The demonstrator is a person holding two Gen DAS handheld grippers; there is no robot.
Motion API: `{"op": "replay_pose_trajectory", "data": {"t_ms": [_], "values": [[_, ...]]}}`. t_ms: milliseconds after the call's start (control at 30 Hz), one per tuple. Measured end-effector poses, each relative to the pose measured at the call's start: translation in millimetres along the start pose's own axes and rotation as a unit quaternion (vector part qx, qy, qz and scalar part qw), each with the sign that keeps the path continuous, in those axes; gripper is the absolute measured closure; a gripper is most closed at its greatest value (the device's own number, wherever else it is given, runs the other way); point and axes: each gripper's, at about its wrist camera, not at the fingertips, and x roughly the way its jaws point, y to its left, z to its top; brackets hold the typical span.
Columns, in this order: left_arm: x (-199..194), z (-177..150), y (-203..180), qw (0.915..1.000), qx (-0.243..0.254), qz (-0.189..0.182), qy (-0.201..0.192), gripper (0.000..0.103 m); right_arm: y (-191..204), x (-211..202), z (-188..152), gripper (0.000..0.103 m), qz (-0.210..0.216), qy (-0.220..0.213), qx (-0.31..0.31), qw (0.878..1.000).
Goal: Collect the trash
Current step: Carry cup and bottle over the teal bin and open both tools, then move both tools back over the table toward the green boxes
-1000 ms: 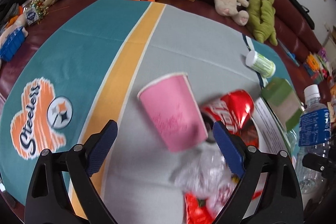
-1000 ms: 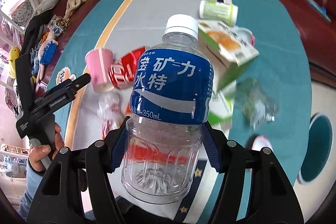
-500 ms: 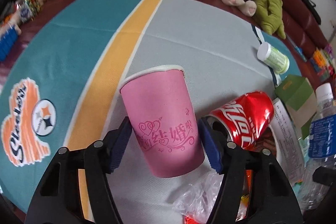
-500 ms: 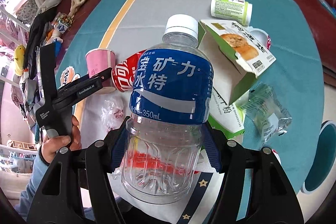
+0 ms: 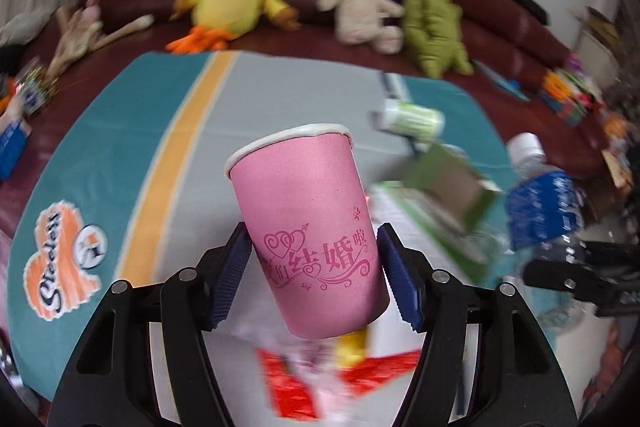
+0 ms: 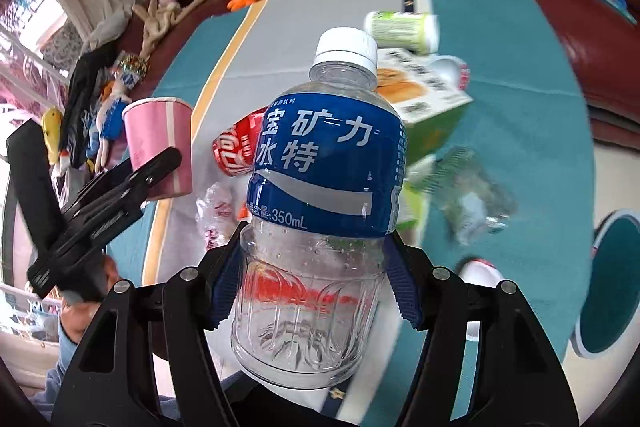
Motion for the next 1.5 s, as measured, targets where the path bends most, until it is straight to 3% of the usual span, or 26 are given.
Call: {"op": "replay_pose_trajectory", "data": {"t_ms": [133, 300, 500, 600, 833, 1000, 1233, 1367, 1500], "values": [[-1, -2, -59, 0.9983, 0.049, -0.031, -0.004, 0.037, -47, -28, -10, 0.042, -0.018, -0.022, 0.031, 0.999], [17, -9, -137, 0.9924, 0.098, -0.072, 0.019, 0.037, -130, -62, -35, 0.042, -0.055, -0.038, 0.097, 0.993], [49, -24, -249, 0.9739, 0.187, -0.114, 0.059, 0.037, -238, -104, -80, 0.042, -0.099, -0.064, 0.185, 0.976], [70, -34, -309, 0.9608, 0.229, -0.134, 0.081, 0.037, -288, -113, -103, 0.042, -0.117, -0.065, 0.226, 0.965], [129, -57, -410, 0.9368, 0.285, -0.153, 0.134, 0.037, -381, -89, -141, 0.041, -0.116, -0.032, 0.309, 0.943], [166, -74, -453, 0.9223, 0.313, -0.153, 0.168, 0.037, -413, -77, -159, 0.041, -0.108, -0.020, 0.331, 0.937], [191, -90, -483, 0.9093, 0.330, -0.160, 0.198, 0.034, -434, -66, -162, 0.041, -0.104, -0.009, 0.345, 0.933], [200, -96, -493, 0.9040, 0.345, -0.150, 0.203, 0.033, -440, -64, -167, 0.035, -0.090, -0.003, 0.363, 0.928], [207, -101, -489, 0.9045, 0.341, -0.142, 0.213, 0.033, -442, -67, -170, 0.032, -0.091, -0.008, 0.366, 0.926]]}}
